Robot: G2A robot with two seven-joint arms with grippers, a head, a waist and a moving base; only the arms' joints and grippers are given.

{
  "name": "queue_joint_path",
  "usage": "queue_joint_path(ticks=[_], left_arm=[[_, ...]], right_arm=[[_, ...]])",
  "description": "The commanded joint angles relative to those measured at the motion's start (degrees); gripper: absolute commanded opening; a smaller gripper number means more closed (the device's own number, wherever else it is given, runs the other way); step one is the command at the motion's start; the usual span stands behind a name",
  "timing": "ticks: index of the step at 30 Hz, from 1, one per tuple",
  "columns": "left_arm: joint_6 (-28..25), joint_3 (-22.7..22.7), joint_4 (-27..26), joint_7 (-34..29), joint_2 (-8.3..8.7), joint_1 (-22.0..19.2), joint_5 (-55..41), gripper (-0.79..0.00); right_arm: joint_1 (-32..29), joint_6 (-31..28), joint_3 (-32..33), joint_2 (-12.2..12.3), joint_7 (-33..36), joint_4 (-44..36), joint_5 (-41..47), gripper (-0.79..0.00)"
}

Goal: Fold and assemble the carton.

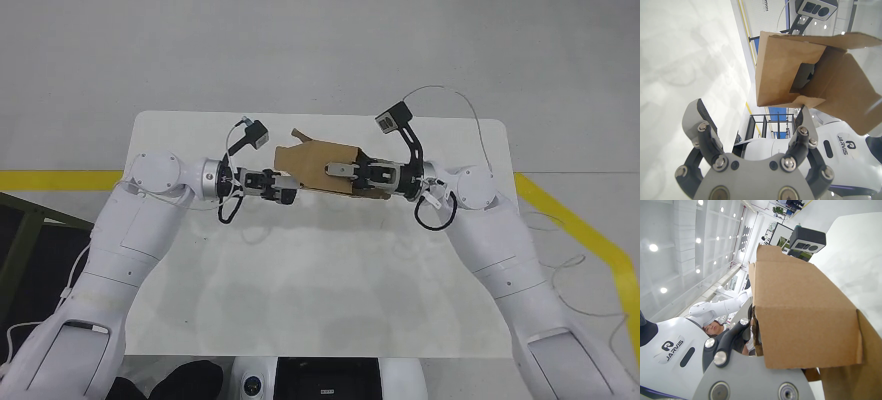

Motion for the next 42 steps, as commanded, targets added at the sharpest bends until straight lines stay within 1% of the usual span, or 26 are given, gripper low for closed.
queue_joint_path(ticks=[1, 29, 37, 42], left_arm=[[-0.03, 0.05, 0.06, -0.03, -0.01, -0.05, -0.02, 0.000], [-0.30, 0.43, 0.36, -0.25, -0.02, -0.13, -0.74, 0.000], [-0.71, -2.09, 2.77, 0.88, 0.75, 0.07, 0.13, 0.000], [-0.80, -4.13, 4.08, 1.63, 1.38, 0.12, 0.75, 0.000]], right_arm=[[0.08, -0.03, -0.19, -0.07, -0.05, -0.10, -0.11, -0.785], [0.23, -0.26, -0.35, -0.34, 0.12, 0.66, -1.27, -0.785], [-0.02, 0.32, 1.78, 0.49, 3.63, 2.23, -1.56, -0.785], [-0.52, 1.24, 2.15, 1.07, 8.26, 2.26, -2.28, -0.785]])
